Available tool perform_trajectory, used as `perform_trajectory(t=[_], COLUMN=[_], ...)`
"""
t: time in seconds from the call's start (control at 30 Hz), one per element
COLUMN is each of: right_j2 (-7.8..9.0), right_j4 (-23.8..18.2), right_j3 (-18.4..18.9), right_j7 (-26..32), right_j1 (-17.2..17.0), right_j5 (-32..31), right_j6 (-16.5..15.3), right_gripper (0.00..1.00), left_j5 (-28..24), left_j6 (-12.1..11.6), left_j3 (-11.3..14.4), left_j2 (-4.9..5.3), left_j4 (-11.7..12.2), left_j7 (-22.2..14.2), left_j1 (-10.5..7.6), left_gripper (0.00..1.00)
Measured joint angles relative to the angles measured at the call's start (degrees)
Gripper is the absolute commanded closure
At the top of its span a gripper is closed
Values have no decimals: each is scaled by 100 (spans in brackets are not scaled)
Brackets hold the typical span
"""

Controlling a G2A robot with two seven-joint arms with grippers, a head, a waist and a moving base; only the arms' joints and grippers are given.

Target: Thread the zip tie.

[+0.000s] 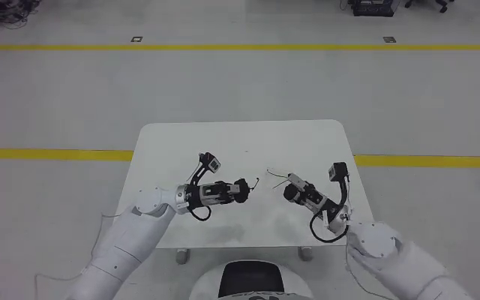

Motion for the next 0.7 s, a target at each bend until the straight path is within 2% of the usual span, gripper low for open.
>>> perform_trajectory(t=[0.13,0.2,0.27,0.37,0.4,0.47,0.7], right_j2=[-474,-787,-1127,-1619,-1730,-1758,-1732], right_j4=[380,654,939,1335,1418,1447,1433], right_j3=[1201,1754,2189,2593,2658,2675,2663], right_j7=[1799,2784,3707,4852,5092,5271,5169], right_j1=[-488,-663,-743,-721,-704,-694,-697], right_j5=[861,1248,1517,1676,1670,1653,1652], right_j6=[0,0,0,0,0,0,0], right_gripper=[0,0,0,0,0,0,0], left_j5=[4,18,34,68,94,262,260], left_j6=[0,0,0,0,0,0,0], left_j3=[-1,14,42,98,117,141,141], left_j2=[-14,-23,-36,-56,-61,-64,-64], left_j4=[-6,-11,-8,18,27,12,6], left_j7=[-16,-17,-12,8,21,72,79], left_j1=[10,13,7,-19,-32,-69,-71], left_gripper=[100,100,100,100,100,100,100])
